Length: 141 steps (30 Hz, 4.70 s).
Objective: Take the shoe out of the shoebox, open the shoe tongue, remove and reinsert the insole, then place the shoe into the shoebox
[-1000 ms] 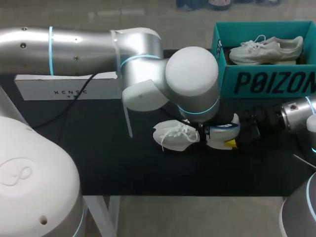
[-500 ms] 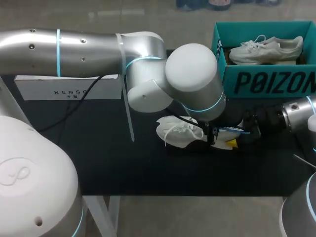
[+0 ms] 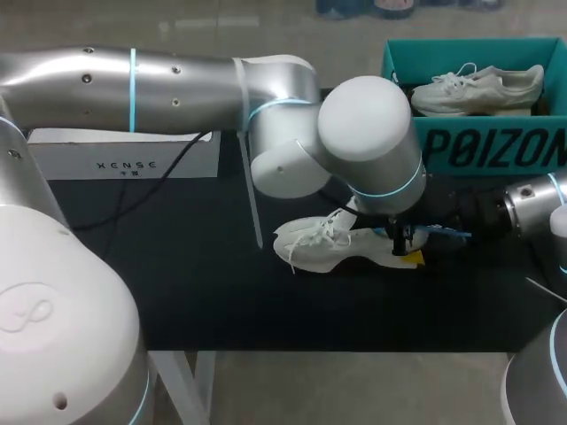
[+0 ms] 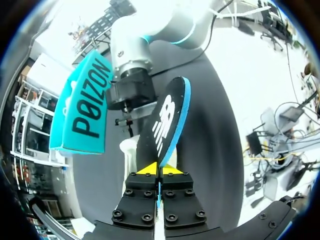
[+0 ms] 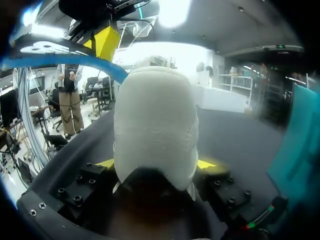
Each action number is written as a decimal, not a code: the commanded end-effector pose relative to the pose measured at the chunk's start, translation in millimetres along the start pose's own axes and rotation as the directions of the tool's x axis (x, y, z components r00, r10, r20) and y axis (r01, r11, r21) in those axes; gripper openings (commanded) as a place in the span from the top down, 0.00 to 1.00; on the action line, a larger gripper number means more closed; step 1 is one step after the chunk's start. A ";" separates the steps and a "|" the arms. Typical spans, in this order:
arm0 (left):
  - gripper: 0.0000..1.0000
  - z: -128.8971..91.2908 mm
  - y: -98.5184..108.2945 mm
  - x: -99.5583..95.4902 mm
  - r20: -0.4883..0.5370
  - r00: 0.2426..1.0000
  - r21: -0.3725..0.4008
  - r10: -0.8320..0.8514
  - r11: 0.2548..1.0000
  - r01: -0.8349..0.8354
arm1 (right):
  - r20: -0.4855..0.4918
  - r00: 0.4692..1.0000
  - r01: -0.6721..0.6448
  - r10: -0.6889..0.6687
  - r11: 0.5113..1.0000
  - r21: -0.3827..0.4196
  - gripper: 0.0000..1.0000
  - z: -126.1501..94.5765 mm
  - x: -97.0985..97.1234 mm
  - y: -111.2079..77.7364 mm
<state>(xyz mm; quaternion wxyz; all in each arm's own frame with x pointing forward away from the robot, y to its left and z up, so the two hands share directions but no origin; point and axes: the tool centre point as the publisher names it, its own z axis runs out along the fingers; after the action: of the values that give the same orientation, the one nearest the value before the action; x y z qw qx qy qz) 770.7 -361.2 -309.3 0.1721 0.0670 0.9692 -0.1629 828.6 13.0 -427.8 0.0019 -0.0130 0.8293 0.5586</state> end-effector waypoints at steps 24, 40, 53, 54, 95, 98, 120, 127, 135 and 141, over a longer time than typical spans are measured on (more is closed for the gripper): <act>1.00 -129.7 -51.2 -46.2 -0.324 0.942 0.499 0.087 0.862 0.092 | 0.003 1.000 -0.001 0.001 1.000 0.003 1.00 2.2 -0.1 -1.4; 1.00 -182.0 13.4 -77.2 -0.456 0.890 0.635 0.010 0.704 0.318 | 0.003 1.000 -0.001 0.001 1.000 0.003 1.00 2.2 -0.1 -1.4; 1.00 -213.0 50.5 -90.2 -0.545 0.838 0.703 0.004 0.547 0.454 | 0.003 1.000 -0.001 0.001 1.000 0.003 1.00 2.2 -0.1 -1.4; 1.00 -214.8 53.3 -91.3 -0.552 0.834 0.708 0.007 0.533 0.464 | 0.003 1.000 -0.001 0.001 1.000 0.003 1.00 2.2 -0.1 -1.4; 1.00 -236.0 83.8 -108.9 -0.577 0.815 0.741 0.050 0.452 0.497 | 0.025 1.000 0.000 0.000 1.000 0.007 0.00 -10.1 2.0 -4.7; 1.00 -236.0 83.8 -108.9 -0.577 0.815 0.741 0.050 0.452 0.497 | 0.054 0.999 0.000 -0.002 1.000 0.022 0.00 -25.1 3.7 -6.9; 1.00 -236.0 83.8 -108.9 -0.577 0.815 0.741 0.050 0.452 0.497 | 0.120 0.990 0.014 -0.074 0.899 0.438 0.00 -113.1 12.7 37.9; 1.00 -236.0 83.8 -108.9 -0.577 0.815 0.741 0.050 0.452 0.497 | 0.102 0.992 0.007 -0.081 0.814 0.580 0.00 -120.9 18.6 53.4; 1.00 -236.0 83.8 -108.9 -0.577 0.815 0.741 0.050 0.452 0.497 | 0.082 0.992 0.014 -0.093 0.743 0.669 0.00 -129.6 16.2 69.7; 1.00 -236.0 83.8 -108.9 -0.577 0.815 0.741 0.050 0.452 0.497 | 0.063 0.993 0.023 -0.096 0.704 0.709 0.00 -129.0 12.1 77.3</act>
<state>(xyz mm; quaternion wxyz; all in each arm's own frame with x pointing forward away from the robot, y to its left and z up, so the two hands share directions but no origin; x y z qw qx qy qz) 814.7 -209.8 -84.9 -0.1804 0.0513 0.7573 -0.6255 813.5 -81.5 -313.0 0.0671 -0.0142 0.9625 0.2623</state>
